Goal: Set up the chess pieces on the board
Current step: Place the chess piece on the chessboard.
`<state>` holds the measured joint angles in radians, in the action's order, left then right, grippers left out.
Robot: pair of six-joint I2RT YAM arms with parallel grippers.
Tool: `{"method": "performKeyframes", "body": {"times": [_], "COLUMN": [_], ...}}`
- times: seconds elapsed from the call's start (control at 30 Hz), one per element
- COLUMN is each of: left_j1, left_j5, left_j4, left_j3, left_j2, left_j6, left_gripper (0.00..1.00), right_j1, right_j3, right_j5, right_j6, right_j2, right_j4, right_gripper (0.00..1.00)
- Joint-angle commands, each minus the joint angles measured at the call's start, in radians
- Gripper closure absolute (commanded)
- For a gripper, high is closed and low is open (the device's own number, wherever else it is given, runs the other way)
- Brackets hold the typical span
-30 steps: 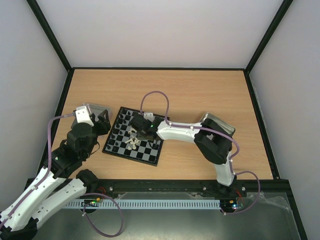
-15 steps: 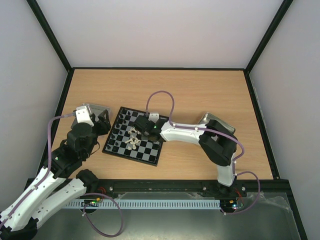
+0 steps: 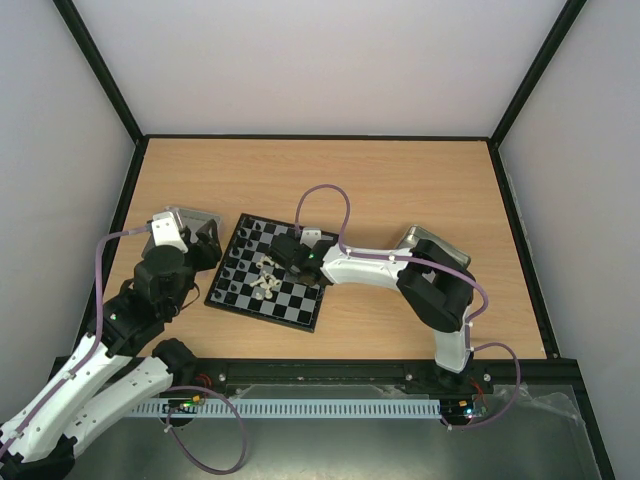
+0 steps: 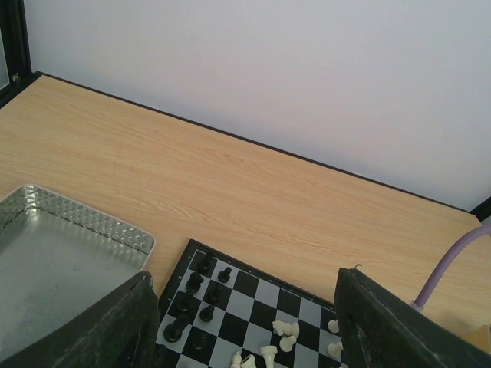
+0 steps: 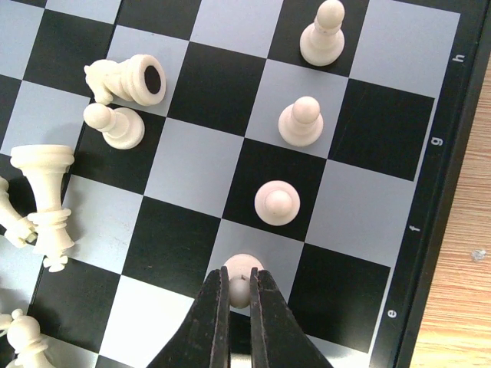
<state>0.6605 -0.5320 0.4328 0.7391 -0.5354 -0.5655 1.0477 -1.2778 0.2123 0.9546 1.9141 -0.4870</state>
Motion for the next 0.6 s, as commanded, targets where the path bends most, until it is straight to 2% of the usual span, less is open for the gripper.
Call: {"method": "performKeyframes", "body": {"times": [0.0, 0.37, 0.57], "left_j1": [-0.006, -0.006, -0.006], "left_j5": [-0.007, -0.003, -0.002], "left_j4": [-0.010, -0.008, -0.009], "left_j3": [-0.010, -0.012, -0.011], "left_j2": [0.002, 0.004, 0.002], "left_j6": [-0.002, -0.005, -0.005], "left_gripper": [0.35, 0.35, 0.35], "right_j1": [0.002, 0.003, 0.003], "right_j3": [0.006, 0.006, 0.005], "right_j5": [0.025, 0.029, 0.031], "right_j6": [0.020, 0.027, 0.029], "right_j2": [-0.032, -0.048, -0.073], "right_j4": [-0.041, -0.052, -0.048], "right_gripper": [0.96, 0.94, 0.76]}}
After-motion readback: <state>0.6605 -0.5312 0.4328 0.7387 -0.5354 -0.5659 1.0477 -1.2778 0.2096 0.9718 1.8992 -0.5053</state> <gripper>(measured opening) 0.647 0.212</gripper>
